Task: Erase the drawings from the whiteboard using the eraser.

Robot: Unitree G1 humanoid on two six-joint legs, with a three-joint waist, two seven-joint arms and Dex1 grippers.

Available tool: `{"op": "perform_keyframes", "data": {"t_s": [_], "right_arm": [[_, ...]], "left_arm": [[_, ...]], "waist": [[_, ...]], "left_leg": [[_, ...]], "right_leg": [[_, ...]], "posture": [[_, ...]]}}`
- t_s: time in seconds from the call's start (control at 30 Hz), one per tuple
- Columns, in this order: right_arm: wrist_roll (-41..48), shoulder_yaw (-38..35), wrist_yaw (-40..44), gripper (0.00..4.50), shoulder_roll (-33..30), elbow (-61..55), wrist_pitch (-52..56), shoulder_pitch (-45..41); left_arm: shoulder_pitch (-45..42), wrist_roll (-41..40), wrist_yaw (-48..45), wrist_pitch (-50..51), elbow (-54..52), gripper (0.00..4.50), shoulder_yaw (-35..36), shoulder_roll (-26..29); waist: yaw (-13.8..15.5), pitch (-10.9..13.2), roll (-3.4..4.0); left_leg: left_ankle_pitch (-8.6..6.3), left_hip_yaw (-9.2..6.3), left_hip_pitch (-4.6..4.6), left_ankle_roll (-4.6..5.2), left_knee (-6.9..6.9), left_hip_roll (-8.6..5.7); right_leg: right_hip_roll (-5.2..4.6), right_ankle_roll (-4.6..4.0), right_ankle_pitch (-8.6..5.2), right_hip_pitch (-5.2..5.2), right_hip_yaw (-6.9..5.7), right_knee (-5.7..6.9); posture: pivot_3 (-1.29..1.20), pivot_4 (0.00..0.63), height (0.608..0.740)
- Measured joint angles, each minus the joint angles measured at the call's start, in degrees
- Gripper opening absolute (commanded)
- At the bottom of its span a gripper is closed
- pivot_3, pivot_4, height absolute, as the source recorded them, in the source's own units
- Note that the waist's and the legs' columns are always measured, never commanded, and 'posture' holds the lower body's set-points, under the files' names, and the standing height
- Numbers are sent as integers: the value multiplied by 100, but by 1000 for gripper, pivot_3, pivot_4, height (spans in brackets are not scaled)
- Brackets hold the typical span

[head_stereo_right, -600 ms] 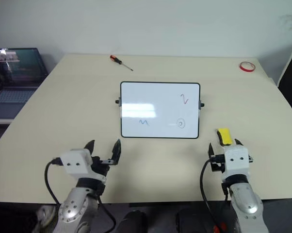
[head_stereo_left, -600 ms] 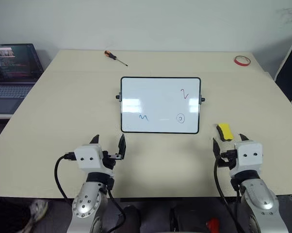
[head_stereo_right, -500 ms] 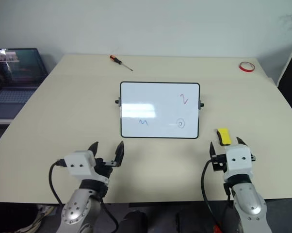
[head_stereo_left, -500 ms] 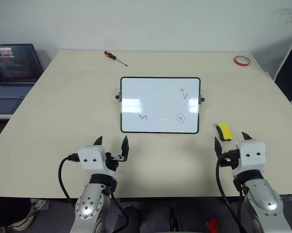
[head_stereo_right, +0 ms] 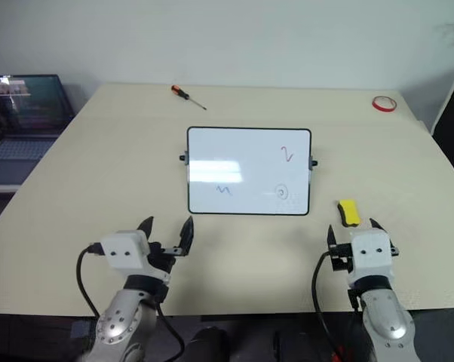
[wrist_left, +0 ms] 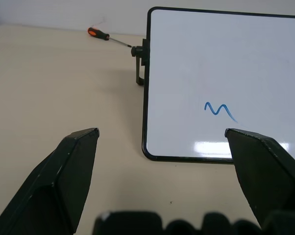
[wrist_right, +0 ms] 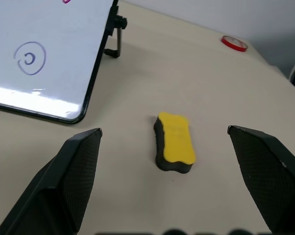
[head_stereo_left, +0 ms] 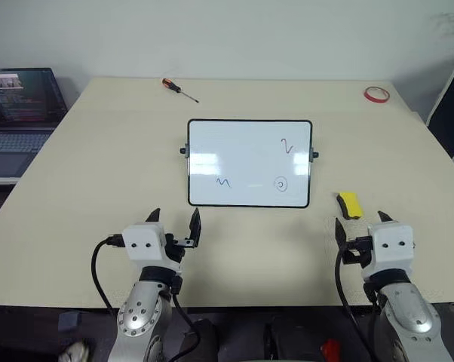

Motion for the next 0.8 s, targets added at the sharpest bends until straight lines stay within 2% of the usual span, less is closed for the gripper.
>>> {"op": "perform_keyframes", "data": {"t_s": [0.2, 0.5, 0.63, 0.8], "right_arm": [[-7, -3, -71, 4462, 157, 193, -10, -169], [34, -67, -106, 4462, 218, 343, -14, -259], [169, -140, -97, 4462, 258, 396, -14, -247], [303, -438, -94, 4462, 284, 384, -13, -224]], "left_arm": [[-348, -39, -65, -44, 232, 4500, 161, 41], [-340, -85, -117, -104, 297, 4500, 216, 96], [-340, -243, -357, -101, 358, 4500, 444, 316], [-1179, -586, -898, -103, 694, 4500, 658, 844]], "waist": [[2, 0, -1], [1, -1, -1], [2, -1, 0], [18, -1, -4]], "left_leg": [[0, 0, -1, 0, 0, -2], [0, -1, -1, 0, -1, 0], [0, -1, -1, 0, -1, 2], [1, -6, 0, -1, 4, -1]], "right_leg": [[1, -3, 2, 0, -1, 0], [0, -6, 4, -1, -1, 2], [0, -7, 4, -1, -1, 2], [1, -6, 4, 2, -7, 7]], "posture": [[0, 150, 740], [0, 150, 740], [0, 150, 740], [0, 150, 740]]}}
